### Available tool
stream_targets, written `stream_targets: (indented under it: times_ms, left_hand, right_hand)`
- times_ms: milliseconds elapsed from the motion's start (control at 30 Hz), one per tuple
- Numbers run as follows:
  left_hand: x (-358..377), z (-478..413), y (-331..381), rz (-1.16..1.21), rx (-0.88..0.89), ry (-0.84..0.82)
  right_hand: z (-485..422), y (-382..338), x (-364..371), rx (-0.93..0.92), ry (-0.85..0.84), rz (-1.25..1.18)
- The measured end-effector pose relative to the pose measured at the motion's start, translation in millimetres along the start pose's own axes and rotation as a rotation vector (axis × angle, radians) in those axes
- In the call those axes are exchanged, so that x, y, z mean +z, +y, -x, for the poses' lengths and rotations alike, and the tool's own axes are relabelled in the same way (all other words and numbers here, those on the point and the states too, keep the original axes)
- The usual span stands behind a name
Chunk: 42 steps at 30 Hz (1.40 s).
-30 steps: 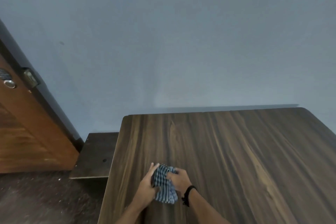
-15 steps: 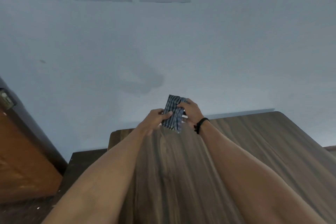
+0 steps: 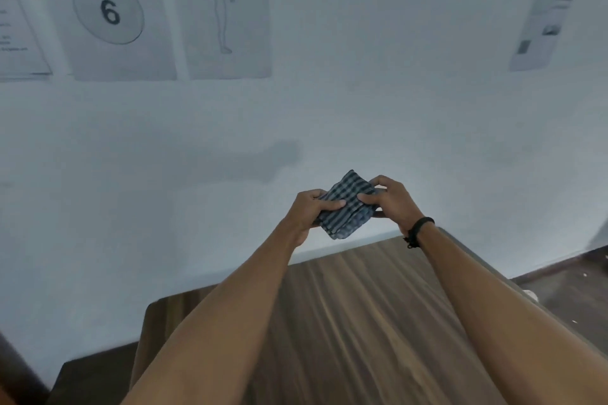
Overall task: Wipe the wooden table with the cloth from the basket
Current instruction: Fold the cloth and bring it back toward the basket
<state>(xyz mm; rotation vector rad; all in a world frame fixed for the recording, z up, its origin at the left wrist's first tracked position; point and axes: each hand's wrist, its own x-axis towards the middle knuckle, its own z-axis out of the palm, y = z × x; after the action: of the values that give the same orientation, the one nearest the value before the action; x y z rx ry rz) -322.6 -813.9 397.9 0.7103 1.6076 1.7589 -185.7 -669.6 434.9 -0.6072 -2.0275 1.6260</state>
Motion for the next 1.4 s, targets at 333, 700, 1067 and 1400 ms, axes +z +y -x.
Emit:
stream_targets:
  times_ms: [333,700,1067,1400]
  left_hand:
    - [223,-14,34,0.207,0.005,-0.195]
    - [432,-35,36,0.119,0.032,-0.224]
    - [563,-81,-4,-0.078,0.051,-0.241]
    - [654,-199,-48,-0.140,0.000,-0.134]
  right_hand:
    - [53,-19,-217,-0.050,0.304,-0.129]
    - [109,22,-426,0.038,0.302,-0.084]
    - [97,86,-557,0.060,0.416,-0.015]
    - [2,144,-663,0.104,0.348,0.015]
